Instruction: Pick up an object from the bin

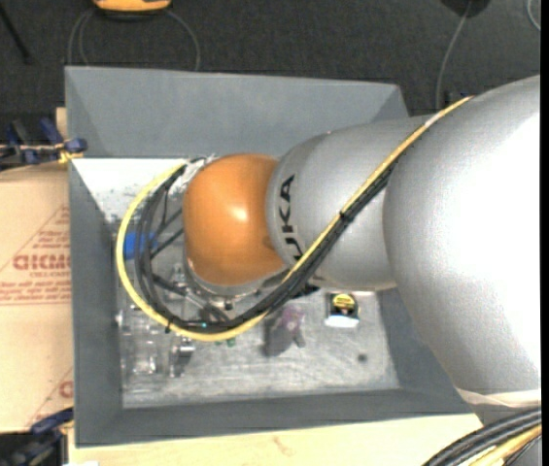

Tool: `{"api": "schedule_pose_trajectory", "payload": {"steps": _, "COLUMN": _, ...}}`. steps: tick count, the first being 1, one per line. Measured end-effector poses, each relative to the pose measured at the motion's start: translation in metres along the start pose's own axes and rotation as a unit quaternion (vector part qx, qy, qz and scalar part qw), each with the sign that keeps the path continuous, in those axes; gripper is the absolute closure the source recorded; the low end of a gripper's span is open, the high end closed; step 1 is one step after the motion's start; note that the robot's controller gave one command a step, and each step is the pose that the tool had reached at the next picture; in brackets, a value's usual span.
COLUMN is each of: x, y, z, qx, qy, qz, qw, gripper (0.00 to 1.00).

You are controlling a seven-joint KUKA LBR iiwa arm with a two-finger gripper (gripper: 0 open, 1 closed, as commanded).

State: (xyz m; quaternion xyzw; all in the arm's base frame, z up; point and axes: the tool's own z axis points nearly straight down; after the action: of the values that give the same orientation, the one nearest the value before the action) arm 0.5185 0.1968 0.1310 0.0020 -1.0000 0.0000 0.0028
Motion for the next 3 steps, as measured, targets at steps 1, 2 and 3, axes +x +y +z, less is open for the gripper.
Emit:
{"api": "schedule_pose_trajectory", "payload": {"steps": 1, "x": -0.003, "y": -0.127, "z": 0.048, "qx": 0.002, "qy": -0.0021, "qz": -0.047, "qw": 0.9989, "gripper": 0.0}}
{"api": "schedule_pose_trajectory", "payload": {"steps": 2, "x": -0.025, "y": -0.162, "z": 0.057, "qx": -0.002, "qy": -0.0086, "qz": -0.065, "qw": 0.9979, "gripper": 0.0}}
{"api": "schedule_pose_trajectory", "payload": {"steps": 3, "x": 0.001, "y": -0.215, "z": 0.057, "qx": 0.0, "qy": -0.0124, "qz": -0.104, "qw": 0.9945, "gripper": 0.0}}
